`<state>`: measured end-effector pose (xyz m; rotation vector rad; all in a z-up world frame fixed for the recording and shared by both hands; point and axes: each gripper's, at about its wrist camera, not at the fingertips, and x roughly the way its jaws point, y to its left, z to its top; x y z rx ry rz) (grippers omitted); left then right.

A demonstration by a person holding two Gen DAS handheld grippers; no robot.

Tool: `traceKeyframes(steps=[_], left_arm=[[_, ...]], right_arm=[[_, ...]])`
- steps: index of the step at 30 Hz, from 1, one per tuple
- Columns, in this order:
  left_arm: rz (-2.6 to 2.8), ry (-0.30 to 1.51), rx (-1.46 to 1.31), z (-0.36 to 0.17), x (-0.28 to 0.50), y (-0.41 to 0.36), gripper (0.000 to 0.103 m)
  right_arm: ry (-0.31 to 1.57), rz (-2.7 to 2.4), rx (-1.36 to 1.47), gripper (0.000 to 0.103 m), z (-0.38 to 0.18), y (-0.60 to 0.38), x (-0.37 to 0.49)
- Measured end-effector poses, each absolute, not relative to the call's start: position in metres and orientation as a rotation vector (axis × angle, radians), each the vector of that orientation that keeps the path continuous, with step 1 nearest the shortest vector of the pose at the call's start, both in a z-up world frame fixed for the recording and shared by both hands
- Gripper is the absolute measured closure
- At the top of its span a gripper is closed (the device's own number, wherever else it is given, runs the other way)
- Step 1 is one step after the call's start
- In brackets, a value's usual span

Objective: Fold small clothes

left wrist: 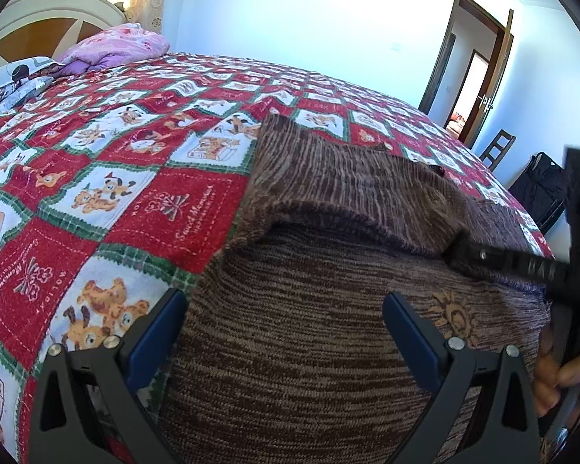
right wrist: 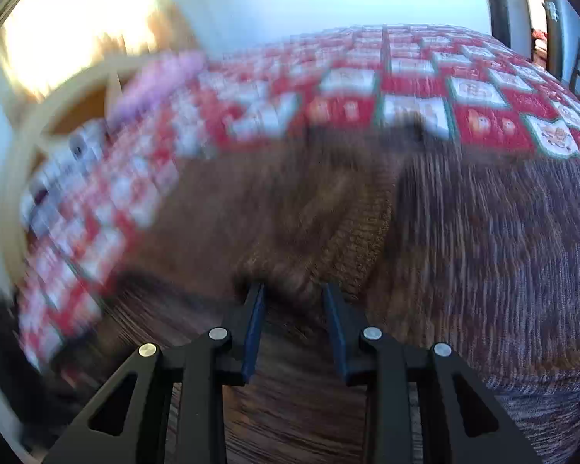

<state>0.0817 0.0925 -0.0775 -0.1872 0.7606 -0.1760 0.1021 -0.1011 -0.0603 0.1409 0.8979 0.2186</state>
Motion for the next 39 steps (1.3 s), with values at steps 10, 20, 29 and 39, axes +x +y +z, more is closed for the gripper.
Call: traceKeyframes(steps=[10,20,29,39], left_arm=[[-0.276,0.853,-0.146,-0.057,0.058,0.122,0.000],[-0.374,0.930,0.011,-0.061,-0.065,0.168,0.009],[-0.404,1.048,-0.028,-0.084,-0.106,0.166,0.048],[-0.433,1.111,-0.163,-0.083,-0.110,0.169,0.094]], right_arm=[[0.804,0.095,-0.055,0.069,-0.014,-0.126,-0.012],[0.759,0.274,0.050,0.064,-0.012,-0.085,-0.080],[0.697,0.381,0.067,0.064,0.002,-0.042,-0.105],[0.714,0.402,0.114,0.064,-0.007,-0.039,-0.127]])
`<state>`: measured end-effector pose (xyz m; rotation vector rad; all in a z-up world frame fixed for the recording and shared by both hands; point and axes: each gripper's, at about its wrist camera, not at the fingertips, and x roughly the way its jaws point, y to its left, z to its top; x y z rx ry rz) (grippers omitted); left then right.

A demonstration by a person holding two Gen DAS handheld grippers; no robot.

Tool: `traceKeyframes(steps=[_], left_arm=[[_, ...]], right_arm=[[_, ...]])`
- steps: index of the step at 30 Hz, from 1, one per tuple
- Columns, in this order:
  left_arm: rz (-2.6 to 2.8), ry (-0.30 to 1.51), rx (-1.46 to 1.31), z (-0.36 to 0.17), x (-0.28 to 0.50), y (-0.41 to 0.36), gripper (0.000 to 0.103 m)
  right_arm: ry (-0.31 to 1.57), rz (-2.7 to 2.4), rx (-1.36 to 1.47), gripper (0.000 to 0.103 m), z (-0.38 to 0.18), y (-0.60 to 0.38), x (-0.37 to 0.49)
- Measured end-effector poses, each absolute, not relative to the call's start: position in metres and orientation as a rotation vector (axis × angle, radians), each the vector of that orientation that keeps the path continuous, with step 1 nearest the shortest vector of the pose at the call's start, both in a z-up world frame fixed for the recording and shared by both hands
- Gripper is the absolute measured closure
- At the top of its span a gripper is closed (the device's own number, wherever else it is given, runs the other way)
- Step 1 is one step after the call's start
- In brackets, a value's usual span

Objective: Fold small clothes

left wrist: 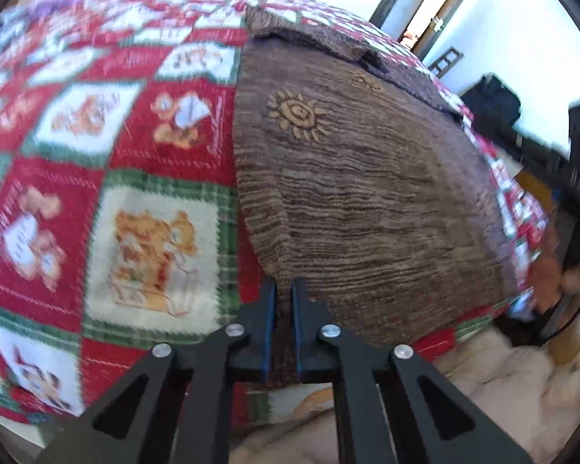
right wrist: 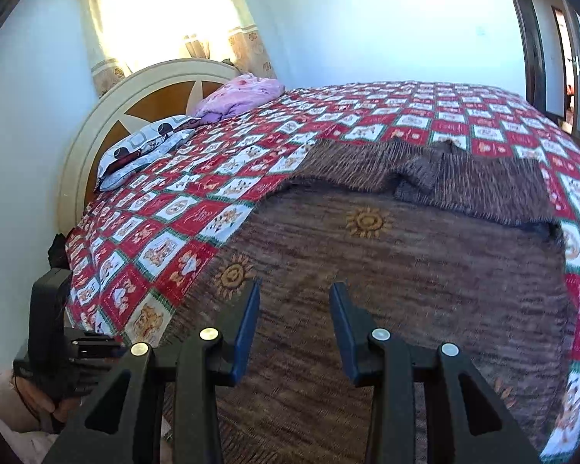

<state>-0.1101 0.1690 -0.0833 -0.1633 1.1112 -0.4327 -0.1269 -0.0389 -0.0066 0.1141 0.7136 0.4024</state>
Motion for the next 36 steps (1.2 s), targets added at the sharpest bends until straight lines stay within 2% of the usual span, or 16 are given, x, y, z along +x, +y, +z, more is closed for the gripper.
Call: traceKeyframes(steps=[7,10,14,17,19,22,25,30,33,34,36], left_arm=[[-0.507,1.059,-0.188,-0.054,-0.091,0.139,0.095],[-0.570,1.019,-0.233,-0.031,-0.055,0.116,0.095],[-0.543,1.026,-0.174,-0.028,0.001,0.085,0.093],[-0.546,1.095,-0.124,-0.036,0.034,0.072,0.080],[-0.556,1.124,-0.118,-0.037,0.042,0.077,0.057],[-0.556,1.044,-0.106,-0.029,0.031,0.099,0.040],[-0.551,0.939,-0.041,-0.021,0.018,0.123,0.037],[-0.595,0.876,0.136,-0.019,0.003,0.126,0.036],[-0.648,0.818,0.265,-0.017,-0.011,0.119,0.029],[-0.683,0.798,0.307,-0.016,-0.015,0.117,0.029],[-0.751,0.768,0.352,-0.013,-0.020,0.115,0.029]], right_arm=[[0.712,0.370,0.135,0.064,-0.009,-0.049,-0.130],[0.698,0.332,0.179,0.064,-0.008,-0.061,-0.127],[0.702,0.256,0.223,0.064,-0.011,-0.079,-0.125],[0.727,0.215,0.252,0.062,-0.015,-0.090,-0.125],[0.735,0.215,0.266,0.040,-0.017,-0.094,-0.126],[0.737,0.250,0.269,0.036,-0.020,-0.093,-0.125],[0.764,0.316,0.210,0.036,-0.027,-0.076,-0.111],[0.844,0.366,0.120,0.036,-0.054,-0.033,-0.060],[0.850,0.343,0.063,0.042,-0.066,-0.015,-0.046],[0.840,0.344,0.033,0.065,-0.065,-0.010,-0.045],[0.865,0.373,-0.004,0.095,-0.065,-0.002,-0.044]])
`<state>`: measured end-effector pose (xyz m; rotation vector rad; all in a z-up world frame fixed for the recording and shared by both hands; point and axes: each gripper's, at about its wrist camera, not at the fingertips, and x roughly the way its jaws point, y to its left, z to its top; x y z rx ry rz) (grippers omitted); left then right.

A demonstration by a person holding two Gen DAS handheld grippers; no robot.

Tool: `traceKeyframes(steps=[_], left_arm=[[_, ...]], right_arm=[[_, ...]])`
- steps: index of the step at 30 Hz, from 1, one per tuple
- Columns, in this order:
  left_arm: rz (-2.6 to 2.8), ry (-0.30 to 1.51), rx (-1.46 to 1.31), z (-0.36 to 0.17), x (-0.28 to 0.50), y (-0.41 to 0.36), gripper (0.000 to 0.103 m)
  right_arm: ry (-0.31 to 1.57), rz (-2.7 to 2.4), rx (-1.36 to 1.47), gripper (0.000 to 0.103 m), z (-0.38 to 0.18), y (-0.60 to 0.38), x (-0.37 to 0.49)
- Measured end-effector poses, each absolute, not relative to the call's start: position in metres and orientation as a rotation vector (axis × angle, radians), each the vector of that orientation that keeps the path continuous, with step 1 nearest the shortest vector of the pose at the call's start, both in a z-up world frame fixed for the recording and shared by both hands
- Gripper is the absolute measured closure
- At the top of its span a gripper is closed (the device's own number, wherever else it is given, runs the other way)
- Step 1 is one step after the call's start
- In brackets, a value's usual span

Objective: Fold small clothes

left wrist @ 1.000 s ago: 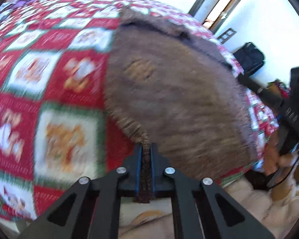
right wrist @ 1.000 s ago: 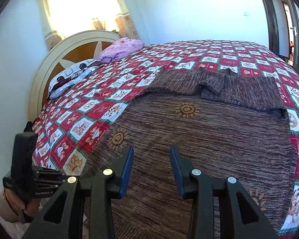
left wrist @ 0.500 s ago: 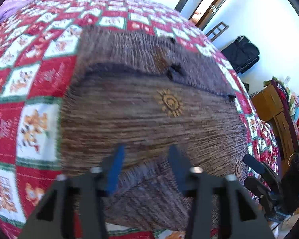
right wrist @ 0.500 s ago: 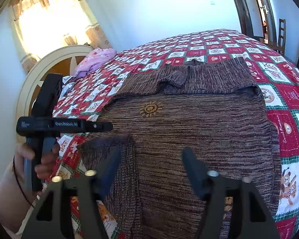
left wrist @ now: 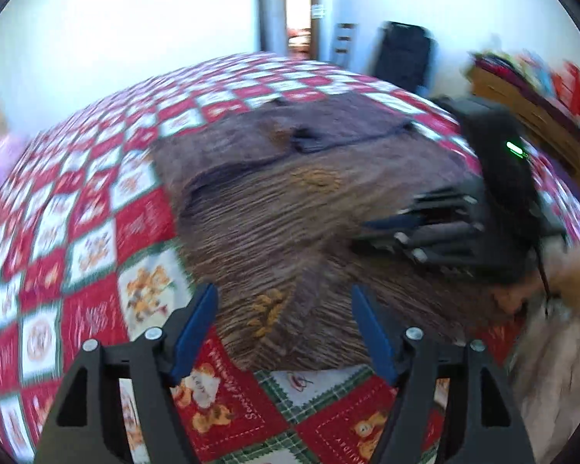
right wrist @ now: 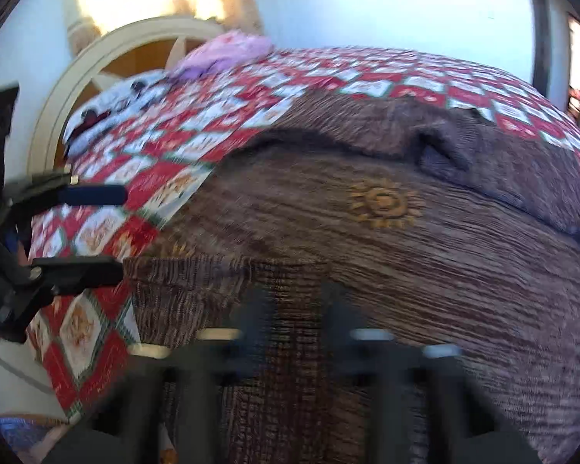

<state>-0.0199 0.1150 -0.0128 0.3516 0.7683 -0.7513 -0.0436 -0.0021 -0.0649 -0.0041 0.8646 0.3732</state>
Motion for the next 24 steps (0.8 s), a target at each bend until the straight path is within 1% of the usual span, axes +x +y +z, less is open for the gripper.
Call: traceKeyframes(steps=[2,6,12,13,14,15,16,17,21,23,24], left_arm=[[-0.849,0.733,0.409,-0.011,-0.024,0.109,0.029],[-0.977,0.689,0.552,-0.012,-0.025,0.084,0.029],[-1.123,0.661,0.597,-0.005,-0.021,0.063,0.029],[-1.146,0.664,0.592,-0.004,-0.020,0.061,0.034],[-1.159,0.674,0.582,-0.005,-0.019,0.061,0.041],[-1.182,0.700,0.553,-0.005,-0.017,0.062,0.064],[-1.195,0.727,0.511,-0.006,-0.014,0.064,0.090],[-1.196,0.745,0.476,-0.007,-0.012,0.065,0.094],[-1.142,0.763,0.369,-0.012,-0.015,0.069,0.095],[-1.083,0.763,0.309,-0.011,-0.014,0.070,0.095],[-1.055,0.773,0.263,-0.011,-0.010,0.072,0.095]], right_arm=[[0.873,0.412,0.010,0.095,-0.060,-0.003,-0.044],[0.814,0.576,0.108,0.095,-0.026,-0.013,-0.055],[0.735,0.787,-0.009,0.095,0.019,0.004,-0.082],[0.725,0.811,-0.034,0.095,0.022,0.008,-0.086],[0.713,0.824,-0.048,0.095,0.025,0.010,-0.088],[0.709,0.828,-0.048,0.095,0.026,0.010,-0.089],[0.705,0.826,-0.042,0.095,0.026,0.009,-0.088],[0.705,0.821,-0.031,0.095,0.025,0.006,-0.087],[0.720,0.771,0.057,0.094,0.018,-0.010,-0.075],[0.721,0.710,0.115,0.088,0.019,-0.023,-0.067],[0.705,0.655,0.173,0.082,0.021,-0.041,-0.066]])
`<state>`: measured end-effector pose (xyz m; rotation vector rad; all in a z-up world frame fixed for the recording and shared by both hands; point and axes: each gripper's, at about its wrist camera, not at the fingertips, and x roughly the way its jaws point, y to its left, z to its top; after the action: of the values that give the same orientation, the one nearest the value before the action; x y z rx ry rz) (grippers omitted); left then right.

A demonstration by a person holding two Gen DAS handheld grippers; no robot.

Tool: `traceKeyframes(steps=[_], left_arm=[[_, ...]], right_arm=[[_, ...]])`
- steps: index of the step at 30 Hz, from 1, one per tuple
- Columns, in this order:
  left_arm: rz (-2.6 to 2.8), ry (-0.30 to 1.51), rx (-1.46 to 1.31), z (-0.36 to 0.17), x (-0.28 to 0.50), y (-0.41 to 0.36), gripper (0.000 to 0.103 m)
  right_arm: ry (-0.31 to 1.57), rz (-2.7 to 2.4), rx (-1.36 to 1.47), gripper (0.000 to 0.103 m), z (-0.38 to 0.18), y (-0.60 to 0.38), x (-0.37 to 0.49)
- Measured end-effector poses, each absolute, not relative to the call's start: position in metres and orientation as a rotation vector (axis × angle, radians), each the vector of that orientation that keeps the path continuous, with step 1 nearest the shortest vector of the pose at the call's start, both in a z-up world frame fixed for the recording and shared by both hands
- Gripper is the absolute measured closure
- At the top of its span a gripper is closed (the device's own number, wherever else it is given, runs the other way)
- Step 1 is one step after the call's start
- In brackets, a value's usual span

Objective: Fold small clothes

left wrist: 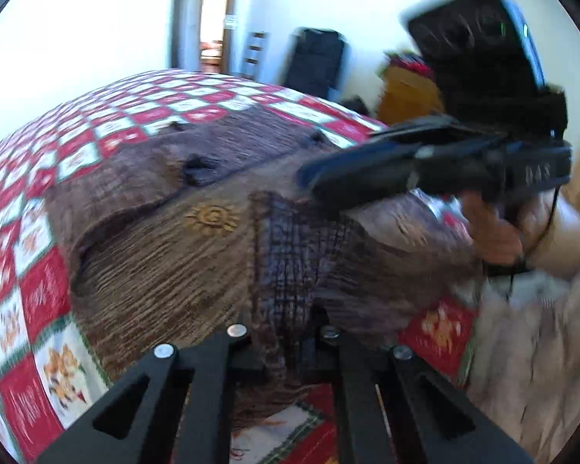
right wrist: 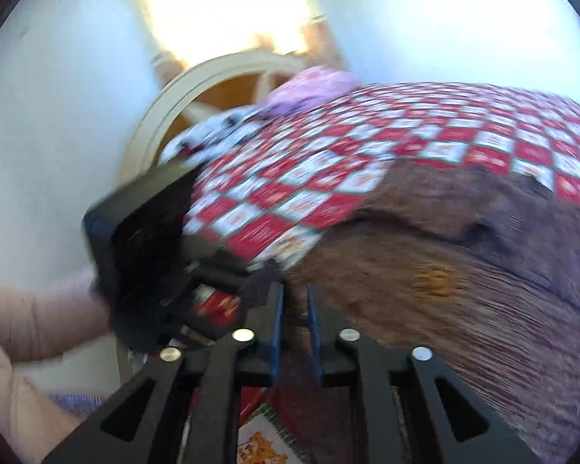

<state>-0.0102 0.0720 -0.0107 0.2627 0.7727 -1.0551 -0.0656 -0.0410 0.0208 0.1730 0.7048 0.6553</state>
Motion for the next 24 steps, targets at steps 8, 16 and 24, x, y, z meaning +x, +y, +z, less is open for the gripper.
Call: traceKeyframes(steps=[8,16,24], left_arm=[[-0.707,0.893,-0.171,-0.031,0.065,0.115,0.096],[-0.676,0.971,-0.292,-0.066,0.076,0.132,0.097],[-0.817,0.968,-0.101,-0.045,0.064,0.105,0.020]], right_arm=[[0.613,0.197,0.401,0.061,0.037,-0.204,-0.119],[0.750,-0.005,0.427,0.061,0.007,-0.263,-0.196],[0.870,0.117,0.378,0.048,-0.026,-0.231,-0.208]])
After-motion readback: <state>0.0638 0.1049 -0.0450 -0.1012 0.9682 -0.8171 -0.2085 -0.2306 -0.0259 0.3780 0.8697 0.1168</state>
